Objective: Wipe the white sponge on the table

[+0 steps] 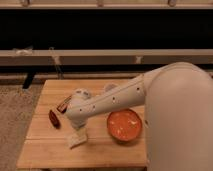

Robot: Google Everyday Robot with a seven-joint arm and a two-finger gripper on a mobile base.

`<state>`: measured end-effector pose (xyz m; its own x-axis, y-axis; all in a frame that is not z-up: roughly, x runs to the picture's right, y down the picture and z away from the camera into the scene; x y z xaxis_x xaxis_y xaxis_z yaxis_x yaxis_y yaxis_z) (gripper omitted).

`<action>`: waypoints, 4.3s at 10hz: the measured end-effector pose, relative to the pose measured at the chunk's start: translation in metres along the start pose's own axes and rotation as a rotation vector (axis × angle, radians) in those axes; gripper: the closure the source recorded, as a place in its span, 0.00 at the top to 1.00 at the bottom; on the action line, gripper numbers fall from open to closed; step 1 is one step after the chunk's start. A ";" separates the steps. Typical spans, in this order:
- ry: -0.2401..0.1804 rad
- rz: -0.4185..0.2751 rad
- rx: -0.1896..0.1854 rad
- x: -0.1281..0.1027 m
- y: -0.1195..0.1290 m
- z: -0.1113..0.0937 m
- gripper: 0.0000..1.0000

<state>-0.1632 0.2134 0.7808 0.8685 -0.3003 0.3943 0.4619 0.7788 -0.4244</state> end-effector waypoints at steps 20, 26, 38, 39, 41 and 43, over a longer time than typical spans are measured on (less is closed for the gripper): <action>0.152 0.083 -0.122 0.052 0.019 0.026 0.00; 0.371 0.215 -0.049 0.145 0.010 0.026 0.00; 0.366 0.053 0.026 0.079 0.057 0.001 0.00; 0.365 0.015 0.033 0.068 0.052 0.000 0.00; 0.366 -0.029 0.037 0.054 0.043 0.000 0.00; 0.375 -0.072 0.036 0.040 0.030 0.003 0.00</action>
<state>-0.1152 0.2269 0.7861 0.8427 -0.5301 0.0939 0.5232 0.7654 -0.3748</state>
